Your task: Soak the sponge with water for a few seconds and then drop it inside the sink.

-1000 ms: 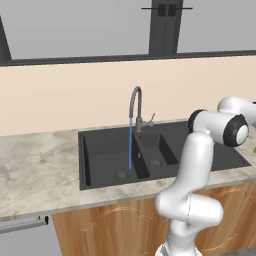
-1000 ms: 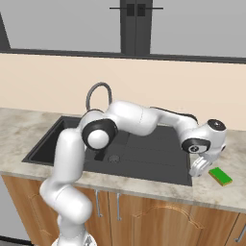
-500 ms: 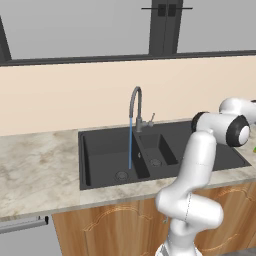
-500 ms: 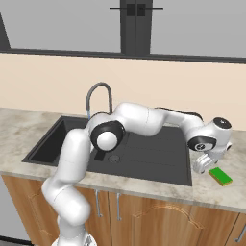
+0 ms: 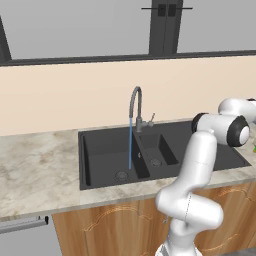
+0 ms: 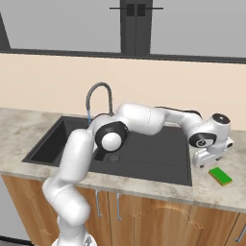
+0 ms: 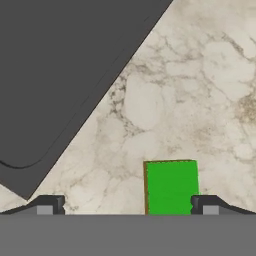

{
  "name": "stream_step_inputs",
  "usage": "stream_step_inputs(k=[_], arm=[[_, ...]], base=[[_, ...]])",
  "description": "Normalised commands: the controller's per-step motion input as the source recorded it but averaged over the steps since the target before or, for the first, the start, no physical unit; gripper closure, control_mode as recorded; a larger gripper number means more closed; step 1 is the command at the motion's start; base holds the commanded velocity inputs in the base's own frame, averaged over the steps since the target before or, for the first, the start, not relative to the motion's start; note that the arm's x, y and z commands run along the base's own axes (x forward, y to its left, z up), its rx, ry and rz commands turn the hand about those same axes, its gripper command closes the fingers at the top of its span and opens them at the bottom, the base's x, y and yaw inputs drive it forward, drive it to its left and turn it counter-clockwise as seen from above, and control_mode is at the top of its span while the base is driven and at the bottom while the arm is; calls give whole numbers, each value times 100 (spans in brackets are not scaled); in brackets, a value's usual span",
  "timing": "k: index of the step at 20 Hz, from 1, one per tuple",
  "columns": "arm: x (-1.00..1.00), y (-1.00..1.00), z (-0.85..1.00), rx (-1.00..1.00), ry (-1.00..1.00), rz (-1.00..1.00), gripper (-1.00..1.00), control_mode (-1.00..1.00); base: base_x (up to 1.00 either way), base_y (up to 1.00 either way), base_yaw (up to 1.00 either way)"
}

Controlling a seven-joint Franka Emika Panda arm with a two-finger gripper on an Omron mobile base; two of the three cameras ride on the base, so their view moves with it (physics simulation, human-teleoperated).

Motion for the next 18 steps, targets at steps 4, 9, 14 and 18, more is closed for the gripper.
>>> stream_step_inputs(k=[4,9,14,18], arm=[[24,-20,-6,0,1,-20,-100,-100],[4,-30,-25,0,1,-8,-100,-100],[0,-24,-25,0,0,3,-100,-100],[0,-4,-2,0,0,11,-100,-100]], base=[[0,0,0],[0,0,0],[0,0,0],[0,0,0]])
